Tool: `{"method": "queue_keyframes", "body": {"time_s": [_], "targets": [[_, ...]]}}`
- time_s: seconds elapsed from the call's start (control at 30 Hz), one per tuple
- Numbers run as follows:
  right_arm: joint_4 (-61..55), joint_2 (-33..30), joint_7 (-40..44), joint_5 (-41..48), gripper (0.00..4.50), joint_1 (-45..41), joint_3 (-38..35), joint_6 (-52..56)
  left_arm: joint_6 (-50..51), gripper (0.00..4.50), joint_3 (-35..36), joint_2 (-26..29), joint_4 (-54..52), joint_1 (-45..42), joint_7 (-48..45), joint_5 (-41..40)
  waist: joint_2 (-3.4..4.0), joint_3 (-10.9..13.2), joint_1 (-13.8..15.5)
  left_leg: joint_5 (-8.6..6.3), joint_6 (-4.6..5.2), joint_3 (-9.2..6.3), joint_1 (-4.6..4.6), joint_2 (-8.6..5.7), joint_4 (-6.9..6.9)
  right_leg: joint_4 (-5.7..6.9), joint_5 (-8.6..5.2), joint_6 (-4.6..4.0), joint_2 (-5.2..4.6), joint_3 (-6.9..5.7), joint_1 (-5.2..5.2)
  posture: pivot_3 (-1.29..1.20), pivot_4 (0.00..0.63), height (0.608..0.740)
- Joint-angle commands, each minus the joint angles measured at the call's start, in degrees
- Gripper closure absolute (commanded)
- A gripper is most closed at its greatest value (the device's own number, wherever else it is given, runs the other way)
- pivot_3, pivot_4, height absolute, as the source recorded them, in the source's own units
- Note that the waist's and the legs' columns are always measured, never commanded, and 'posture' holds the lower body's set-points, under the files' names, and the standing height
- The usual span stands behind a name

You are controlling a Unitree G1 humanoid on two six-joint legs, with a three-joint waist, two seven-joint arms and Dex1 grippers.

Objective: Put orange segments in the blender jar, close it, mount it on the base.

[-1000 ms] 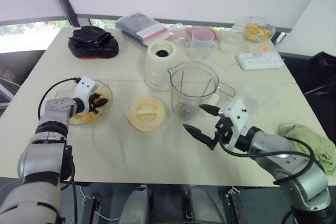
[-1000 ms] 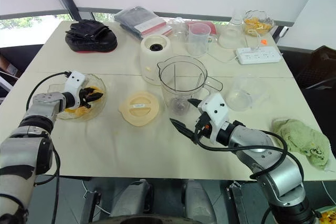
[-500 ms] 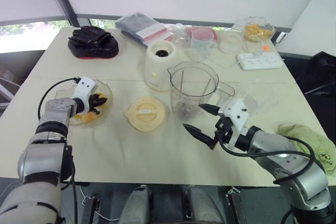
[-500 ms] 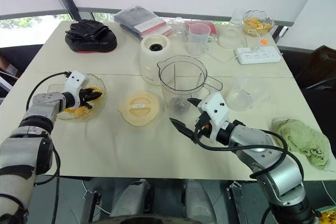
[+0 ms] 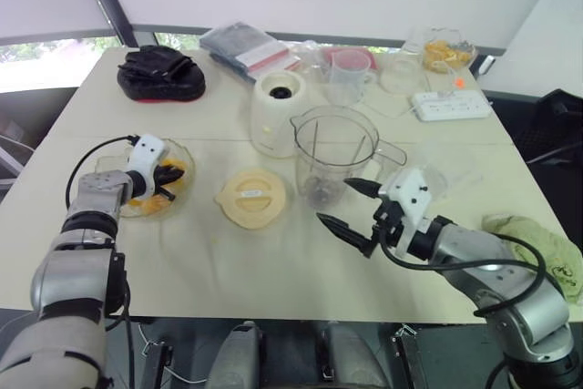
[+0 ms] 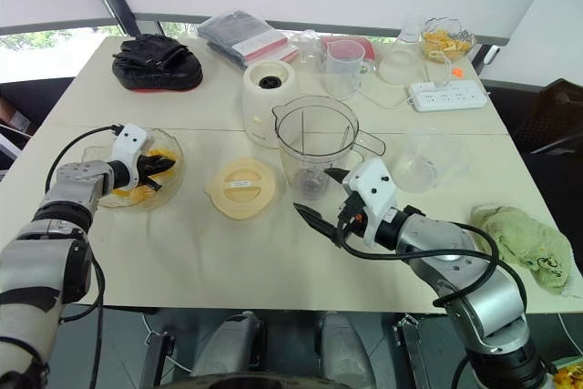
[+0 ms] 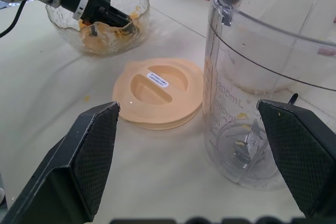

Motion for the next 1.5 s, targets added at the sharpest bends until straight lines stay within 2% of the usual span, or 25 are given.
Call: {"method": "queue_keyframes", "body": {"time_s": [0.03, 0.2, 0.33, 0.57, 0.83, 1.03, 1.3, 1.5], "targets": [[-0.96, -0.11, 0.13, -0.01, 0.09, -0.71, -0.77, -0.47, 0.34, 4.00, 0.49, 1.13, -0.08, 0.75, -0.43, -0.30, 0.00, 0.00, -0.01, 0.00, 0.00, 0.00, 0.00, 0.00, 0.00, 0.00, 0.00, 0.00, 0.00, 0.00, 0.00, 0.00, 0.150, 0.740], [-1.68, -0.34, 0.26, 0.32, 0.09, 0.14, -1.28, -0.21, -0.55, 4.00, 1.64, 1.89, -1.40, 1.83, -2.18, -1.75, 0.00, 0.00, -0.12, 0.00, 0.00, 0.00, 0.00, 0.00, 0.00, 0.00, 0.00, 0.00, 0.00, 0.00, -0.01, 0.00, 0.150, 0.740], [-1.89, -0.45, 0.31, 0.37, 0.09, 0.75, -1.57, -0.25, -2.16, 4.00, 4.88, 2.80, -4.73, 3.86, -6.14, -6.03, 0.00, 0.00, -0.22, 0.05, -0.08, 0.00, 0.00, 0.02, -0.01, 0.00, 0.00, 0.00, 0.00, 0.01, -0.03, 0.00, 0.150, 0.740], [-1.36, -1.15, 1.24, 0.73, 0.09, 1.22, -2.14, -0.34, 1.16, 4.00, 9.46, 4.73, -17.13, 11.62, -11.04, -12.61, 0.00, 0.00, -0.11, 0.10, -0.18, 0.00, -0.02, 0.03, -0.01, 0.00, 0.00, 0.00, -0.02, 0.03, -0.03, 0.00, 0.150, 0.740], [-0.41, -2.15, 3.01, 1.17, 0.09, 0.89, -2.91, -0.32, 10.27, 4.00, 13.39, 5.57, -35.83, 21.53, -8.99, -18.79, 0.00, 0.00, -0.05, 0.00, -0.01, 0.00, -0.01, 0.03, -0.01, -0.01, 0.00, 0.00, -0.04, 0.04, -0.01, 0.00, 0.150, 0.740], [0.42, -2.30, 4.00, 1.03, 0.09, 0.08, -2.61, -0.36, 18.09, 4.00, 16.36, 6.85, -46.39, 25.05, -6.77, -23.02, 0.00, 0.00, -0.01, 0.00, 0.00, -0.01, -0.01, 0.03, -0.01, -0.01, 0.00, 0.00, -0.04, 0.04, 0.00, 0.00, 0.150, 0.740], [1.01, -1.98, 4.48, 0.69, 0.09, -0.30, -2.08, -0.55, 23.62, 4.00, 17.13, 7.38, -54.11, 25.82, -5.93, -26.03, 0.00, 0.00, 0.04, 0.00, 0.00, -0.01, -0.01, 0.03, -0.02, -0.02, 0.00, 0.00, -0.04, 0.04, 0.01, 0.00, 0.150, 0.740], [1.12, -1.98, 4.68, 0.57, 0.09, -0.40, -2.13, -0.63, 25.68, 4.00, 16.99, 7.57, -56.09, 25.28, -6.11, -26.90, 0.00, 0.00, 0.01, 0.00, 0.00, -0.01, 0.00, 0.03, -0.02, -0.02, 0.00, 0.00, -0.04, 0.04, 0.00, 0.00, 0.150, 0.740]]}}
